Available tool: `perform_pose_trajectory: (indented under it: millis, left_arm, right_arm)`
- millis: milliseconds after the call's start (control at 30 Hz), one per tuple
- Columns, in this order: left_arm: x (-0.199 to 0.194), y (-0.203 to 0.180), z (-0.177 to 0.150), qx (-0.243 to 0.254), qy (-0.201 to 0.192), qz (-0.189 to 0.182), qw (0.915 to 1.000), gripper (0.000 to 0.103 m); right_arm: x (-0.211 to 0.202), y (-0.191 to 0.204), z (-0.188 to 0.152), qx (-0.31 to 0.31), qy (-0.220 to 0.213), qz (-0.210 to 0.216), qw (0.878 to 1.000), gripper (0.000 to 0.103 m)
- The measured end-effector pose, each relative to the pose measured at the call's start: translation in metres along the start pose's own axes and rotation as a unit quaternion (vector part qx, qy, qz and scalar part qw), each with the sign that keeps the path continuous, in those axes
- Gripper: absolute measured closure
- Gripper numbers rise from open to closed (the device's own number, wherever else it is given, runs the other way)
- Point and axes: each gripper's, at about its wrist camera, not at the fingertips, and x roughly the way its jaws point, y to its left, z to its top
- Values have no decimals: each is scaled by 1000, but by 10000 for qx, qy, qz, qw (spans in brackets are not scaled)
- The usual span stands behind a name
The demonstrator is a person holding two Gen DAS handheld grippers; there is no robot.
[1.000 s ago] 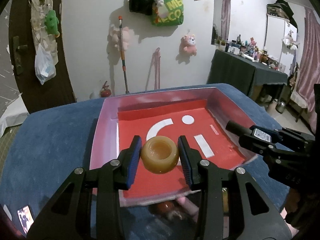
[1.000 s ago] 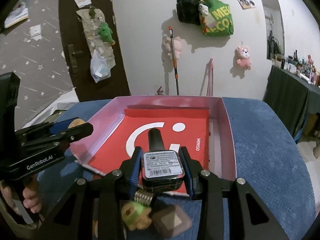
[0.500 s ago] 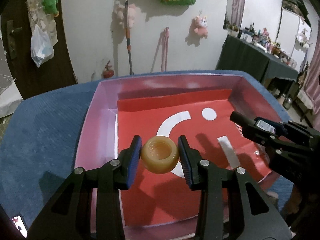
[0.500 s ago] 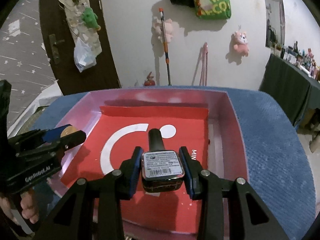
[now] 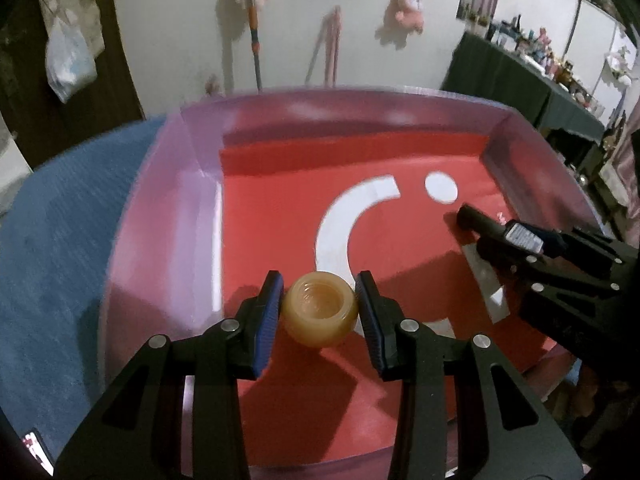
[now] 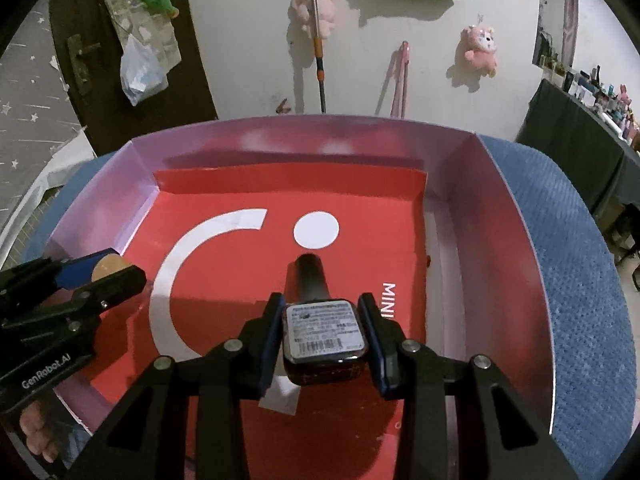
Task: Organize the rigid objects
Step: 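Carry the amber ring and black bottle with both tools into the red box, then open the left tool releasing the ring while the right tool releases the bottle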
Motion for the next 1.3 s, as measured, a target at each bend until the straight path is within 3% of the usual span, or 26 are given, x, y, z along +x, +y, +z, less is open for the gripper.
perform_pose_trajectory:
  millis: [167,600,1067,1300]
  left_arm:
    - [12,10,2,-167,271,-73,9995,67]
    - [11,7,1,-63,295,41,9995,67]
    - [9,13,1,-170,266,-26,9995,67]
    - [5,11,1,-148,187,-150,9996,57]
  right_arm:
    - [6,1,1,-72,197,-76,9998,63]
    - [14,10,6,-275,459,-296,9981,63]
    - [12,6,7,-160,438,-195,9987,63]
    - [10,4,8,-107,404,-140,9990,63]
